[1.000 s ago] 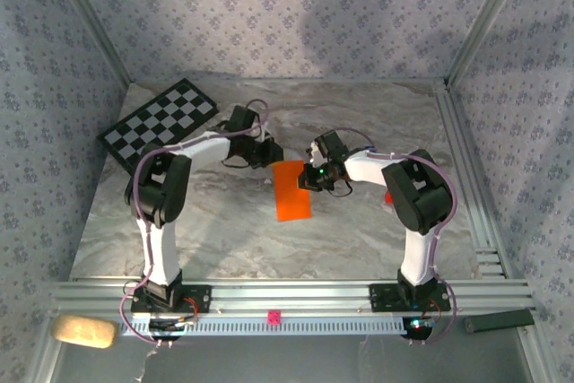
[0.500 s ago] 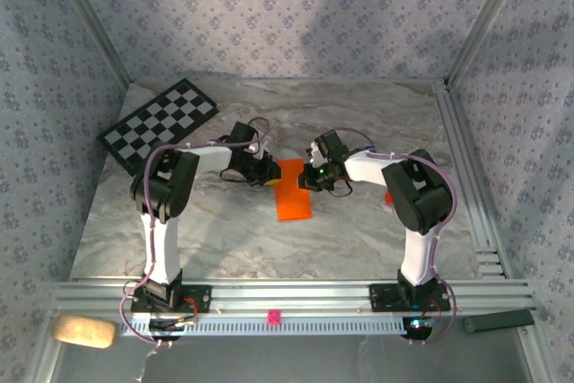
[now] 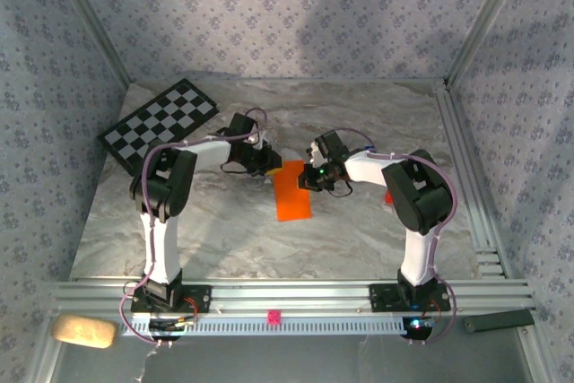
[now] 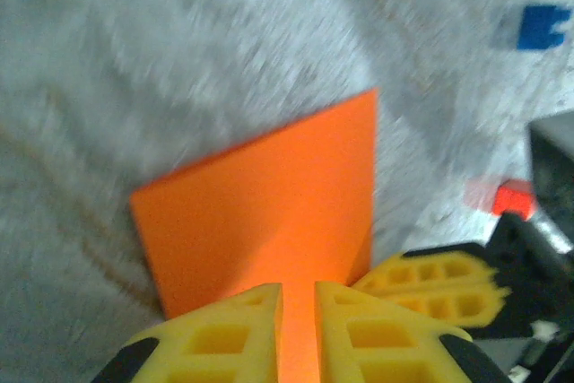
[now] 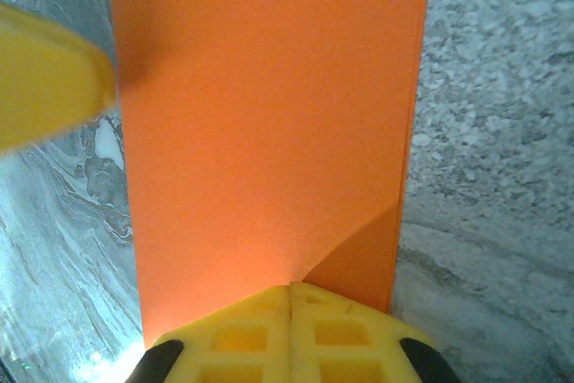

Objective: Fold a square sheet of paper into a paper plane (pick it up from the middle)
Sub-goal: First fold the square sheet of paper in half at the center of the table.

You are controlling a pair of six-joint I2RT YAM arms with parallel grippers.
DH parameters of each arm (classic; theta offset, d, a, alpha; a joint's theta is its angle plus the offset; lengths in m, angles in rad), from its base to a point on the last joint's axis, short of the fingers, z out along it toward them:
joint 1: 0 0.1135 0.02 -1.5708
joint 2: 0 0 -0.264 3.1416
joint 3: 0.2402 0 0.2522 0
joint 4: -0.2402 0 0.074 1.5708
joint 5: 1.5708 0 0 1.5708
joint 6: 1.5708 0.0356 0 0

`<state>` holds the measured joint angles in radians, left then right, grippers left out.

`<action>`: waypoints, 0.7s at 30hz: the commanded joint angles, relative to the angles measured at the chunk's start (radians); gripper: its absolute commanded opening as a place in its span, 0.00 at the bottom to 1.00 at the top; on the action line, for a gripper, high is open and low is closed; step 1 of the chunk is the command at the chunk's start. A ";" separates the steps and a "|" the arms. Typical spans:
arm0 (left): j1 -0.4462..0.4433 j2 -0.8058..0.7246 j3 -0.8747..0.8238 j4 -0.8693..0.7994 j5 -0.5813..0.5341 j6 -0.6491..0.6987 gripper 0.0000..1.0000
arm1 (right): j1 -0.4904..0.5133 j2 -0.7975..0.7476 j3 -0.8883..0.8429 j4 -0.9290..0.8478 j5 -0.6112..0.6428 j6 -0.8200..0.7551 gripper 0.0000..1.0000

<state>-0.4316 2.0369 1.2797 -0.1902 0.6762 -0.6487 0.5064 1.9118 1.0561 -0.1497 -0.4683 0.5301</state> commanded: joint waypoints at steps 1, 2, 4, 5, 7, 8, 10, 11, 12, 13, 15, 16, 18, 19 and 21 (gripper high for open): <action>0.011 0.053 0.046 -0.048 -0.029 -0.024 0.17 | -0.011 0.101 -0.077 -0.173 0.201 -0.016 0.00; 0.012 0.065 0.051 -0.049 -0.036 -0.027 0.17 | -0.011 0.101 -0.077 -0.172 0.201 -0.016 0.00; 0.018 0.081 0.048 -0.030 -0.039 -0.040 0.16 | -0.011 0.101 -0.079 -0.172 0.203 -0.016 0.00; 0.020 0.085 0.046 -0.020 -0.042 -0.048 0.17 | -0.011 0.100 -0.079 -0.172 0.201 -0.016 0.00; 0.028 0.096 0.048 -0.012 -0.057 -0.051 0.17 | -0.011 0.099 -0.080 -0.173 0.205 -0.016 0.00; 0.031 0.100 0.051 -0.012 -0.069 -0.051 0.17 | -0.011 0.099 -0.081 -0.174 0.206 -0.016 0.00; 0.039 0.109 0.061 -0.009 -0.085 -0.056 0.17 | -0.011 0.098 -0.082 -0.172 0.203 -0.015 0.00; 0.043 0.111 0.067 -0.009 -0.088 -0.066 0.16 | -0.010 0.098 -0.082 -0.171 0.204 -0.015 0.00; 0.047 0.109 0.075 -0.005 -0.090 -0.079 0.16 | -0.010 0.097 -0.082 -0.173 0.206 -0.015 0.00; 0.049 0.105 0.086 -0.005 -0.100 -0.091 0.16 | -0.010 0.095 -0.084 -0.172 0.204 -0.015 0.00; 0.050 0.101 0.110 -0.019 -0.138 -0.098 0.16 | -0.012 0.093 -0.085 -0.168 0.200 -0.012 0.00; 0.050 0.104 0.123 -0.033 -0.156 -0.100 0.16 | -0.011 0.092 -0.085 -0.165 0.198 -0.009 0.00; 0.050 0.100 0.137 -0.048 -0.177 -0.105 0.16 | -0.011 0.092 -0.083 -0.165 0.200 -0.008 0.00; 0.050 0.091 0.144 -0.063 -0.184 -0.113 0.16 | -0.012 0.092 -0.083 -0.163 0.200 -0.006 0.00; 0.046 0.053 0.143 -0.087 -0.193 -0.114 0.16 | -0.011 0.092 -0.083 -0.162 0.197 -0.005 0.00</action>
<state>-0.3878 2.1189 1.3991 -0.2180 0.5304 -0.7464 0.5064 1.9087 1.0496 -0.1406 -0.4683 0.5308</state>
